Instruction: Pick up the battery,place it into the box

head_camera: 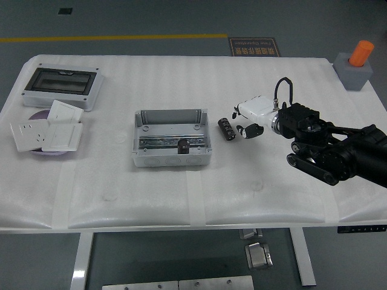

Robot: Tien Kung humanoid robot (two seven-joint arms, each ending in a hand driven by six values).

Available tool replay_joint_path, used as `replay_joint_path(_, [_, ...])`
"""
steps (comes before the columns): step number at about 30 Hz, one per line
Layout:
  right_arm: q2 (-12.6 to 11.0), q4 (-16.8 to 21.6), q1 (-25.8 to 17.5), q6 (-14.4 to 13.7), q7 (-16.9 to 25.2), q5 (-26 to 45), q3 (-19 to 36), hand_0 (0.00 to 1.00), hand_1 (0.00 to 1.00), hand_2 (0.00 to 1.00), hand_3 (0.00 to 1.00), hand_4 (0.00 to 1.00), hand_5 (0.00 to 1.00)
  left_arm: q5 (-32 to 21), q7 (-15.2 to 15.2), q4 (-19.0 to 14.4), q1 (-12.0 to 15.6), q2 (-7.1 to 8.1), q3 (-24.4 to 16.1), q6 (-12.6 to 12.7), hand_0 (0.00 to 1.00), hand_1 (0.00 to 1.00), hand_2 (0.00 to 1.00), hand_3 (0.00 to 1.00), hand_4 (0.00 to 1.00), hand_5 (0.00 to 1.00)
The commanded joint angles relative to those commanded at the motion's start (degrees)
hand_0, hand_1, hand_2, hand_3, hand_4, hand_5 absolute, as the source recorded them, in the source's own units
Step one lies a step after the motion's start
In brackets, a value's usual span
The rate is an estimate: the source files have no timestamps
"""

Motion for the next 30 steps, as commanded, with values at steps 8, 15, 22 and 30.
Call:
replay_joint_path(8, [0.46, -0.45, -0.06, 0.48, -0.07, 0.10, -0.05, 0.956, 0.824, 0.971, 0.998, 0.911, 0.336, 0.42, 0.11, 0.00, 0.06, -0.07, -0.14, -0.13, 0.471, 0.587, 0.402, 0.518, 0.453, 0.284])
replay_joint_path(15, [0.78, -0.99, -0.26, 1.19, 0.02, -0.46, 0.66, 0.962, 0.831, 0.977, 0.998, 0.938, 0.356, 0.31, 0.07, 0.00, 0.14, -0.18, 0.10, -0.17, 0.471, 0.585, 0.401, 0.517, 0.452, 0.284])
replay_joint_path(22, [1.78, -2.19, -0.65, 3.07, 0.77, -2.78, 2.96, 0.962, 0.823, 0.972, 0.998, 0.940, 0.378, 0.50, 0.04, 0.00, 0.11, -0.11, 0.09, -0.19, 0.470, 0.585, 0.402, 0.518, 0.450, 0.285])
replay_joint_path(30, [3.14, -2.33, -0.69, 4.16, 1.95, -5.41, 5.41, 0.956, 0.809, 0.952, 0.998, 0.932, 0.388, 0.55, -0.01, 0.00, 0.02, -0.12, 0.06, -0.17, 0.470, 0.585, 0.402, 0.517, 0.451, 0.284])
